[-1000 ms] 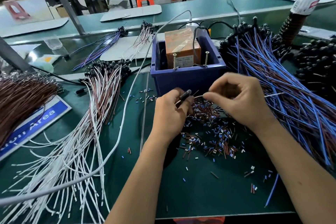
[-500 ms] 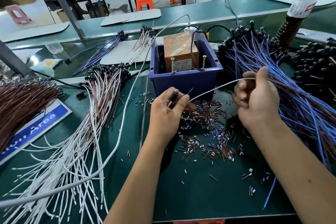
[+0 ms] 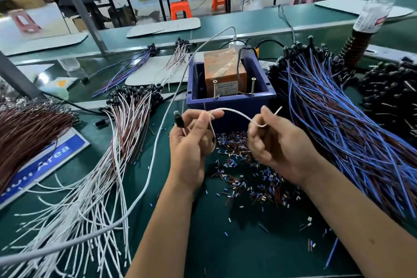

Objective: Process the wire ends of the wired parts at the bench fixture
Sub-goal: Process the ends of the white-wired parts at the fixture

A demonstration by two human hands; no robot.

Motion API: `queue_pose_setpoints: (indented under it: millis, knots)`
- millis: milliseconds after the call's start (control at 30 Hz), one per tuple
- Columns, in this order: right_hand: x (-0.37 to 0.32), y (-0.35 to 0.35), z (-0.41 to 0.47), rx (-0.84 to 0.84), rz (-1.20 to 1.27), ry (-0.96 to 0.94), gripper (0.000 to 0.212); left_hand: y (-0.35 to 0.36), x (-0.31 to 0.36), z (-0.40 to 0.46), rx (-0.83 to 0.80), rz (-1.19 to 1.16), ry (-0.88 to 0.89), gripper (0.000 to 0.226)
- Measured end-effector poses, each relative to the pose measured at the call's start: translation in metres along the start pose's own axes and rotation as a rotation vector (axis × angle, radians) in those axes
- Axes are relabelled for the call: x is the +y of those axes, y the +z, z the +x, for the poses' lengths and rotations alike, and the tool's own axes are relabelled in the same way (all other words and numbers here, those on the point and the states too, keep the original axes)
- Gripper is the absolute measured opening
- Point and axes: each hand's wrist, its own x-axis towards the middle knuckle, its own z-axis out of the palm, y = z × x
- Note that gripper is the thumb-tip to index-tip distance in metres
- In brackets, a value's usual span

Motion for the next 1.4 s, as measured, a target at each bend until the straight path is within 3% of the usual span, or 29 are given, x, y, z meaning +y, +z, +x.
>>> queue_pose_setpoints:
  millis: [100, 200, 400, 533, 633, 800, 900, 1033, 1400]
  knots:
    - [0.002, 0.001, -0.002, -0.13, -0.075, 0.109, 0.046, -0.001, 0.005, 0.001, 0.034, -0.125, -0.014, 0.017]
    - [0.002, 0.001, -0.003, -0.143, -0.213, 0.114, 0.047, -0.004, 0.009, 0.002, 0.049, -0.19, -0.052, 0.02]
    - [0.015, 0.013, -0.003, -0.113, -0.627, 0.031, 0.055, 0.007, 0.003, -0.005, -0.23, 0.092, -0.243, 0.016]
    - [0.015, 0.011, 0.001, -0.098, -0.674, 0.05, 0.052, 0.012, -0.002, -0.008, -0.276, 0.164, -0.271, 0.012]
    - [0.015, 0.013, 0.002, -0.117, -0.657, 0.025, 0.033, 0.015, -0.003, -0.008, -0.276, 0.164, -0.233, 0.011]
    - [0.017, 0.006, 0.005, -0.02, -0.75, 0.019, 0.036, 0.017, -0.008, -0.006, -0.194, 0.143, -0.22, 0.017]
    - [0.013, 0.002, 0.004, 0.051, -0.599, -0.022, 0.03, 0.013, -0.007, -0.003, -0.14, 0.025, -0.282, 0.024]
    - [0.009, -0.003, 0.008, 0.13, -0.321, -0.151, 0.025, 0.009, -0.006, 0.001, -0.192, 0.049, -0.409, 0.022]
    - [0.006, -0.003, 0.006, 0.141, -0.32, -0.221, 0.013, 0.008, -0.007, 0.0, -0.277, 0.021, -0.505, 0.026]
